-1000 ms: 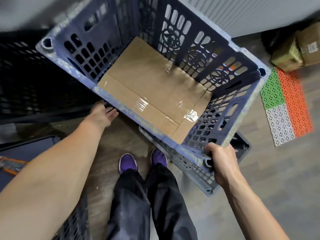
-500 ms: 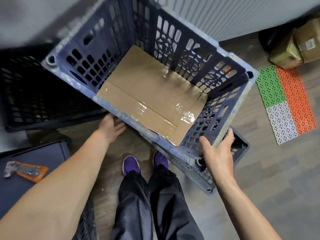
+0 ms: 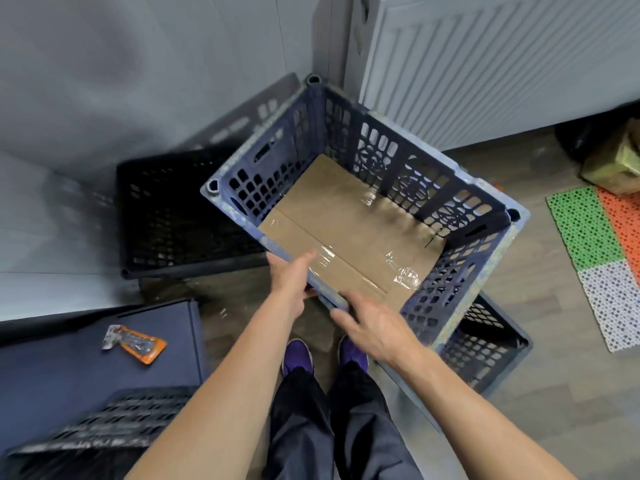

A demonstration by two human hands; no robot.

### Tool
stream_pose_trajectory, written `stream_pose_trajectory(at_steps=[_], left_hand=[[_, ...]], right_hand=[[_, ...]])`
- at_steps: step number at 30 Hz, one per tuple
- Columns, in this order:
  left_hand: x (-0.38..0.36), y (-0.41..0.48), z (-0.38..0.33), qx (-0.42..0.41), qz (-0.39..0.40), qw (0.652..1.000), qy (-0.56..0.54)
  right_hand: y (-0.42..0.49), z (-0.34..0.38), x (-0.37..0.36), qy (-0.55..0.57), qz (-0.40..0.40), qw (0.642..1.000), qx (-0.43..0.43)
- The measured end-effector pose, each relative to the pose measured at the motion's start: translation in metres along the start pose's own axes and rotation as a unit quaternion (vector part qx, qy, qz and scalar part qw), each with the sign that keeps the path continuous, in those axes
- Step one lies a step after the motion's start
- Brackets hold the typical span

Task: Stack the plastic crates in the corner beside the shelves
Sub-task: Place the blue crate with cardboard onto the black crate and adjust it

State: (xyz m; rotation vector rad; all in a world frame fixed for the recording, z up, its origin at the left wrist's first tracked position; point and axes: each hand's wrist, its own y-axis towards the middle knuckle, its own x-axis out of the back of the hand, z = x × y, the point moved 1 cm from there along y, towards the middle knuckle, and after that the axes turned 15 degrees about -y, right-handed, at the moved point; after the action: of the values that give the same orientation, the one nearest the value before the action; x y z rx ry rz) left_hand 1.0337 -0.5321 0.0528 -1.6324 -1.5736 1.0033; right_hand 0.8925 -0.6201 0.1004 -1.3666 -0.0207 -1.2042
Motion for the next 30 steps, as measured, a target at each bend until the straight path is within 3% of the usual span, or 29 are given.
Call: stream_pose_trajectory(at_steps=[3, 12, 15, 19, 22, 26, 30], left_hand=[[-0.007, 0.002, 0.003, -0.015, -0.032, 0.999, -0.017], [0.03, -0.021, 0.015, -0.068, -0.023, 0.997, -0.036], [0.067, -0.033, -0.004, -0.073, -0.028, 0.997, -0.015], [0.118, -0.059, -0.023, -0.069, -0.042, 0.996, 0.025], [0.157, -0.082, -0.016, -0.076, -0.066, 0.994, 0.046], [0.211, -0.115, 0.005, -0.083, -0.072, 0.991, 0.08], [0.265, -0.143, 0.024, -0.099, -0.07, 0.986, 0.11]], right_hand=[[0.0, -0.002, -0.012, -0.026, 0.009, 1.0, 0.016], [-0.036, -0.018, -0.009, -0.086, 0.005, 0.995, 0.044], [-0.048, -0.022, 0.015, -0.086, -0.101, 0.99, 0.039], [-0.056, -0.02, 0.055, -0.141, -0.29, 0.946, 0.021], [-0.061, -0.012, 0.068, -0.191, -0.344, 0.919, 0.025], [-0.069, -0.013, 0.056, -0.246, -0.293, 0.924, 0.001], [-0.073, -0.002, 0.014, -0.061, -0.11, 0.992, 0.015]])
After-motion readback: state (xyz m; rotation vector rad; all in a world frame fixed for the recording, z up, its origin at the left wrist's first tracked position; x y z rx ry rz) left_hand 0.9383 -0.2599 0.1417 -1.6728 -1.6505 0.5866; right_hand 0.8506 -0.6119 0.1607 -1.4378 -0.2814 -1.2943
